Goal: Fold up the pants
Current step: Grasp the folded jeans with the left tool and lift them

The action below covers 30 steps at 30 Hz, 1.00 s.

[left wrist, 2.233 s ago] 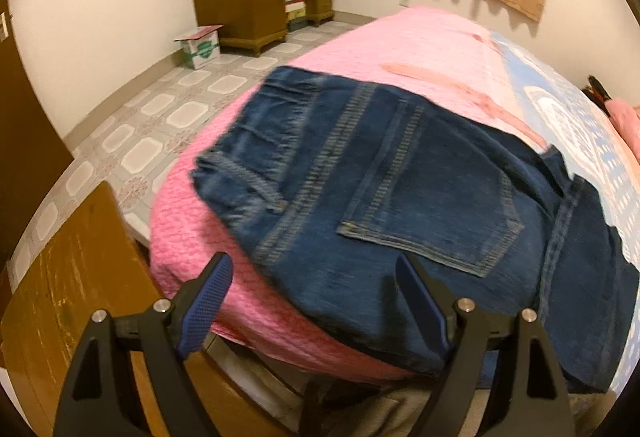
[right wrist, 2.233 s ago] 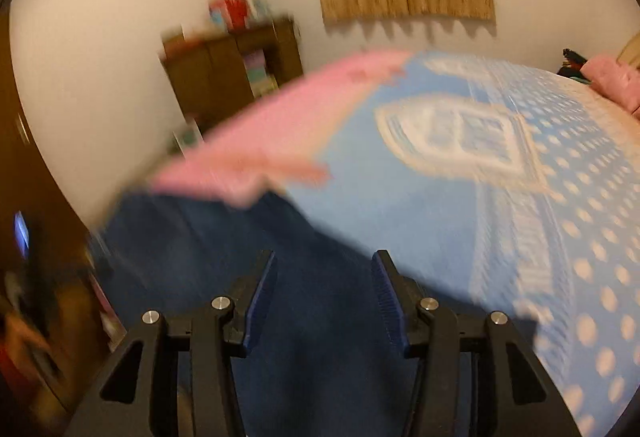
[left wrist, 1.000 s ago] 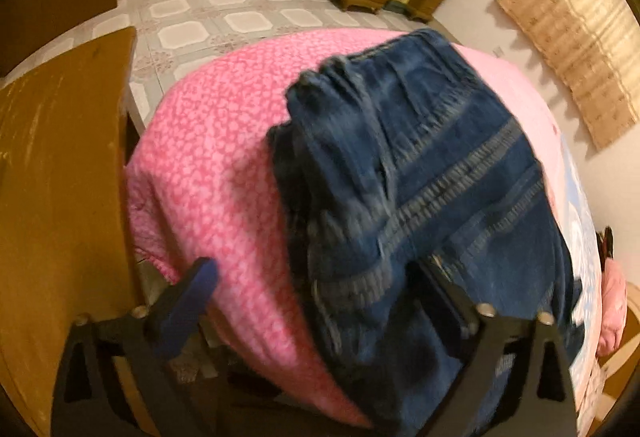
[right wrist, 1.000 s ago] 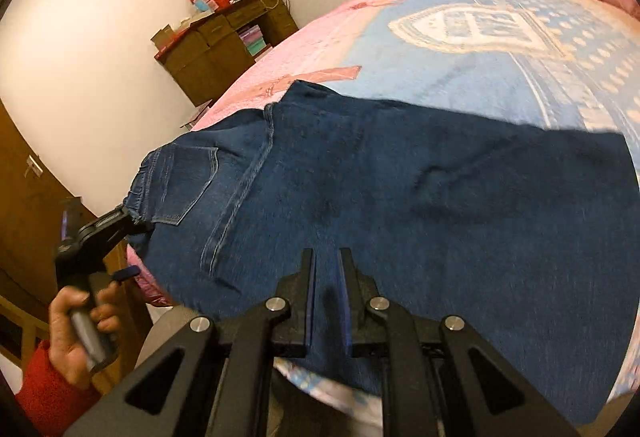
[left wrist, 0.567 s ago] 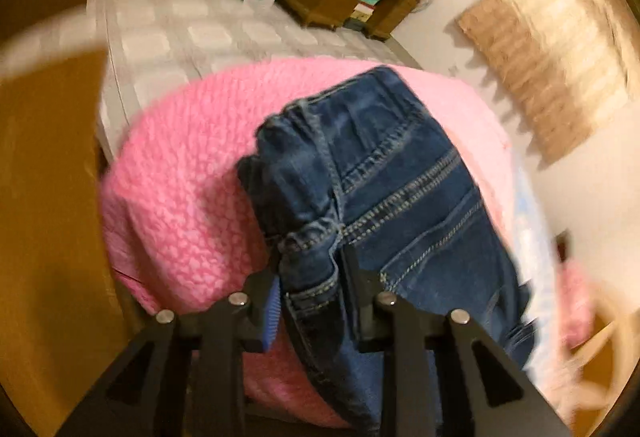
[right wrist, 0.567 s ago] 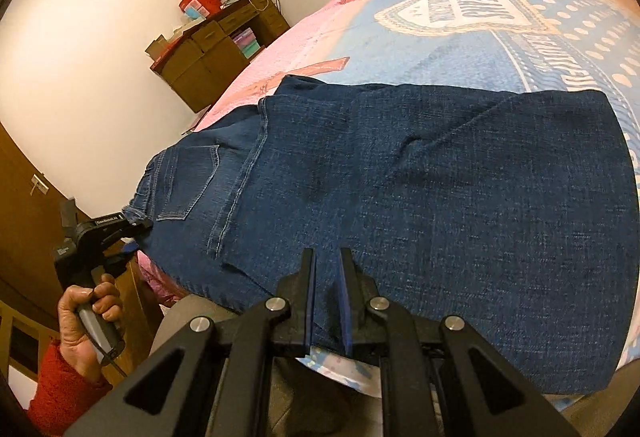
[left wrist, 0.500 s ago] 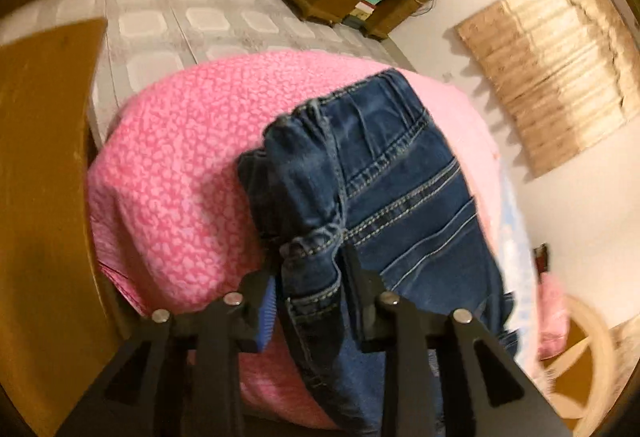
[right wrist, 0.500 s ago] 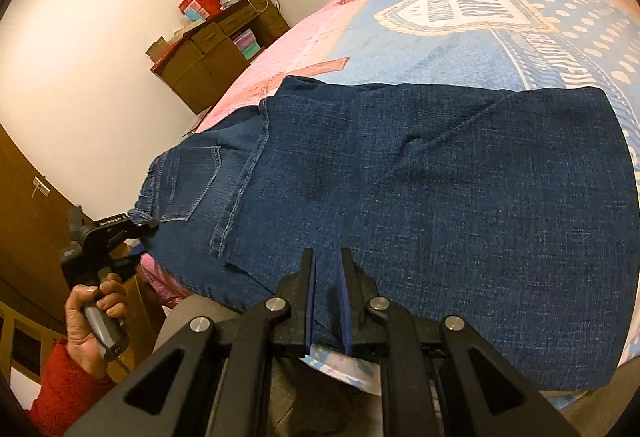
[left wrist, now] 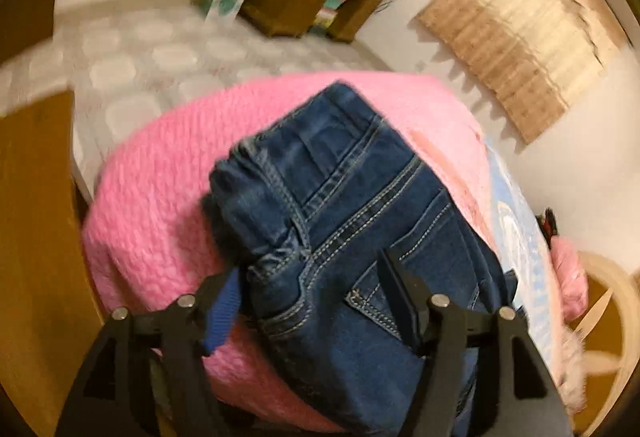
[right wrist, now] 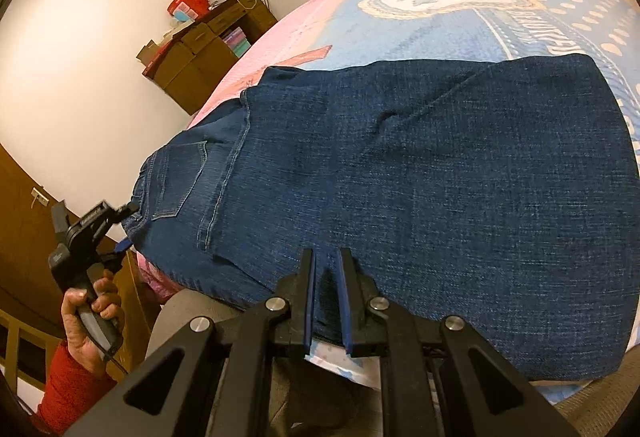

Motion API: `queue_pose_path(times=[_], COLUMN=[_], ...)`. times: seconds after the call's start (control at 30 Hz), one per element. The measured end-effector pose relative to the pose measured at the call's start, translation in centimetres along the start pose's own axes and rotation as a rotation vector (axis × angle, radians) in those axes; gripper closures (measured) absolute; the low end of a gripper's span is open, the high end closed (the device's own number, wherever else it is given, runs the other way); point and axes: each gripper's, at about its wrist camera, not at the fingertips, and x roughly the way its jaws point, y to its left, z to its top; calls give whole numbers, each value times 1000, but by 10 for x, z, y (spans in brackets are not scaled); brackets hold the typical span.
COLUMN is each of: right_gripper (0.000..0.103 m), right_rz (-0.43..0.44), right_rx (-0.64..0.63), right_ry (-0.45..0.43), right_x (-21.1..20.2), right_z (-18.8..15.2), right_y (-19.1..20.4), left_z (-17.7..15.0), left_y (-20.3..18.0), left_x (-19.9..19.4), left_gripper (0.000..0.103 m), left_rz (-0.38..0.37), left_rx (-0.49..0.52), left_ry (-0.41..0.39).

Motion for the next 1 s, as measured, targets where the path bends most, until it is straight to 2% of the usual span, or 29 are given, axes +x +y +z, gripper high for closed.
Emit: queue_pose_path(times=[0.07,0.17,0.2,0.37,0.47,0.53,0.63,0.7,0.77,0.8,0.9,1.0], right_gripper=[92,92,92,92,92,92,92,92,92,92,92,92], right_rz=[2,7,8,12,9,6,5,1,-1,-1,4,-8], right_rx=[-1,0,4,39,36,34,42,49,53,54,57,48], right_ry=[0,4,9,12,15,16,13,12,11,11,2,-7], right_x=[-1,-1,0,3,1,1,1,3,3,2,-2,-8], right_z=[0,1,0,-1,-1,-1,-1,-1,0,0,1,1], right_y=[1,-1,-3,-9,-8,-7,-8,-7,-5,-5,-3,-2], left_z=[-1,1,2,7,4,3,3,6,9,9,10,10], left_y=[9,20,25,24,19,14,12,23,32,31,13,-5], left_x=[-12,-22,-23,7,15,15,15,12,9,7,-6,-20], left_gripper=[35,35,35,35,31,32,49,67,72,73,76,78], left_rz=[8,91,83,40,61,63,38,-21,-71,-75,-43,-44], left_rx=[-55,-90,-115,-93,-92,-94,-101,-171,-240,-241,-142,-40], left_ry=[-50,-106,-115,-33,-45,-49,-42,-17,7,8,-29,-81])
